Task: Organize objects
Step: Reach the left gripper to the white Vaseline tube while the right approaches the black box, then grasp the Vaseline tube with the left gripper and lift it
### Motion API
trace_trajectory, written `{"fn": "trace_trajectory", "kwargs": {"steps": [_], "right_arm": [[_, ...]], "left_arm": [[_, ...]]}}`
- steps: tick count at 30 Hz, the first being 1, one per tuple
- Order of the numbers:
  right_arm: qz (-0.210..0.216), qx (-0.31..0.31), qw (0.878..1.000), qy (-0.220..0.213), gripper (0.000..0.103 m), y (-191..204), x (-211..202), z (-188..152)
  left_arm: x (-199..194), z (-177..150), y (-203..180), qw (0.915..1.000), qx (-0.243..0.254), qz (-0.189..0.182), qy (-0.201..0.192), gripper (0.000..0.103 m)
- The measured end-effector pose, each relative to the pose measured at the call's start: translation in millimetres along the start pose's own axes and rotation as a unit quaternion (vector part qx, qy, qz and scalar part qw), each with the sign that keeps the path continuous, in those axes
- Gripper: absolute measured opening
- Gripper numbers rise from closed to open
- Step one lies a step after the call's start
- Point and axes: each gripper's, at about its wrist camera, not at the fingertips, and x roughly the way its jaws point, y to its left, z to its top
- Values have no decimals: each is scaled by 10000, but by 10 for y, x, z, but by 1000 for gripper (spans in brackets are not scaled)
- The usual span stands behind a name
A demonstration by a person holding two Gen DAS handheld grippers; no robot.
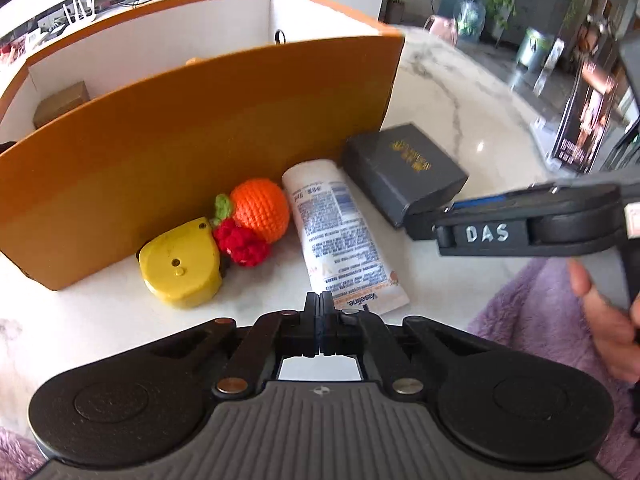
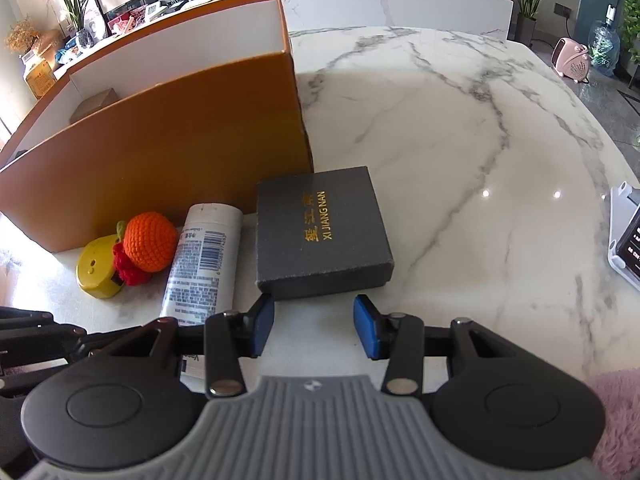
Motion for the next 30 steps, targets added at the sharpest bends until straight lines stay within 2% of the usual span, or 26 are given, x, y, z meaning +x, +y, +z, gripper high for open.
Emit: {"fn": "trace_trajectory", "kwargs": {"steps": [2,3,4,6,8,9,10,11,14,19,21,23,27,30], "right_arm": [[37,3,10000,-31,46,-1,-17,-6],[92,-16,10000,-22,46,4,-22,-11],[163,-47,9999,6,37,11,-22,-17],[266,-136,9995,88,20,38,-11,-35],[288,-224,9993,126,19,66,-2,-46],[331,-260,9990,138,19,79,4,-44],[378,-278,9988,152,19,83,7,-43],[445,-295,9984,185,18,87,11,-45],[718,-334,9962,354,11,100,41,-57],[878,-339,9947,424,0,119,49,-85],[983,-208,9938,468,0,76,59,-79],[1156,-90,9918,541,0,47,69,-83],[1188,-47,9914,546,0,48,61,-88],[1213,-16,9912,537,0,38,57,-89]], "left_arm": [[-27,20,15,9999,-136,-93,-12,1],[-28,32,42,9994,-297,-193,2,4],[-13,47,73,9983,-500,-303,38,10],[14,57,163,9945,-911,-510,100,13],[64,69,211,9911,-1174,-609,172,23],[83,71,219,9901,-1257,-601,181,33],[98,74,217,9897,-1298,-575,187,39],[115,74,209,9896,-1311,-552,215,40],[170,74,183,9879,-1378,-651,295,40],[227,90,167,9852,-1485,-799,303,36],[245,93,162,9845,-1510,-840,293,36],[259,86,197,9803,-1712,-947,281,36],[277,60,288,9707,-2119,-1098,279,29],[275,67,301,9685,-2201,-1130,276,27]]}}
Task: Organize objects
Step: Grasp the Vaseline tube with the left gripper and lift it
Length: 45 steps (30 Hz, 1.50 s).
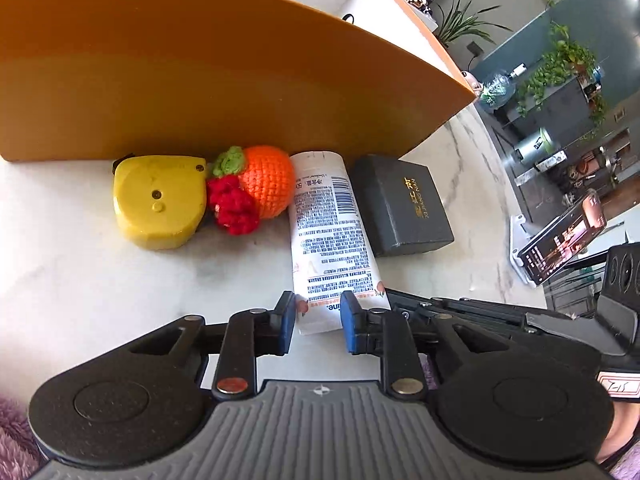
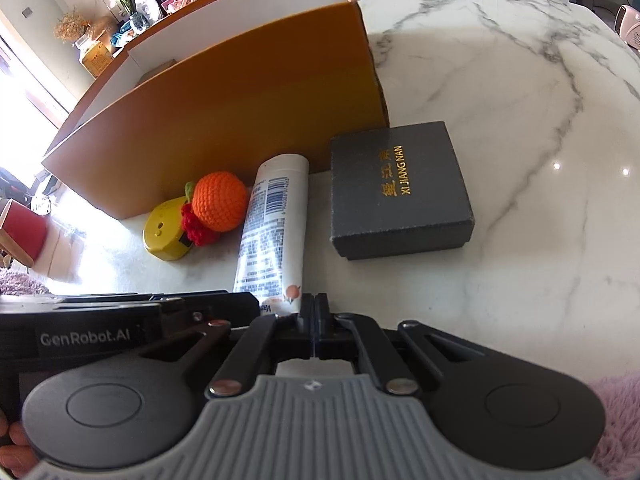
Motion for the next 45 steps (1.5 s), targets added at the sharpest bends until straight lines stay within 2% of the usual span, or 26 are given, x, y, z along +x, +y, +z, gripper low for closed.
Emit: {"fn": "trace_trajectory", "kwargs": {"steps": [2,4,6,8,10,13,16,18,21,26,27,29,31,34,41,45], "right_arm": [[68,35,9999,-72,0,-12,-25,-1],[204,90,9996,-173,0,-23,-54,1],[362,133,9989,-260,0,-37,-92,-1],[413,155,9985,-309,0,-46,-108,-5],[482,196,9982,-302,0,-57,-109,1],[581,271,9975,-294,0,-87,-113,9],[652,333,9970,-259,0,-75,-96,0],[698,349,9967,-227,0,-73,-89,6],[1143,429,9924,-161,0,-81,-84,11],[1258,393,9911,-171,0,-52,-91,-4],[1284,400,9907,-185,0,-51,-97,0],[1315,400,9903,-211,0,-50,-102,-1],[1295,395,9905,-244,0,-57,-119,-10],[1297,417,9900,-369,0,-54,-136,2],[1095,283,9910,-715,1,-13,-250,8],[796,283,9926,-868,5,-2,-327,35]], "left_arm": [[-6,14,-9,10000,-31,-42,10,31],[-7,31,-7,9998,-126,-163,8,47],[-15,37,-19,9997,-107,-201,-10,49],[-22,29,-65,9998,88,-141,-55,52],[-52,8,-132,9987,494,-71,-93,56],[-111,-70,-267,9907,1334,229,-144,58],[-101,-158,-372,9808,1894,439,-148,61],[-71,-196,-407,9777,2042,473,-106,61],[-55,-254,-439,9743,2211,432,-83,61],[-71,-323,-520,9631,2544,824,-291,60],[-84,-332,-541,9602,2611,925,-367,56],[-112,-346,-589,9521,2784,1130,-570,50],[-130,-373,-637,9418,3014,1323,-682,39],[-127,-432,-703,9234,3374,1619,-849,30],[-134,-471,-919,8662,4283,2197,-1339,26],[-74,-384,-1020,8540,4538,2156,-1352,24]]}}
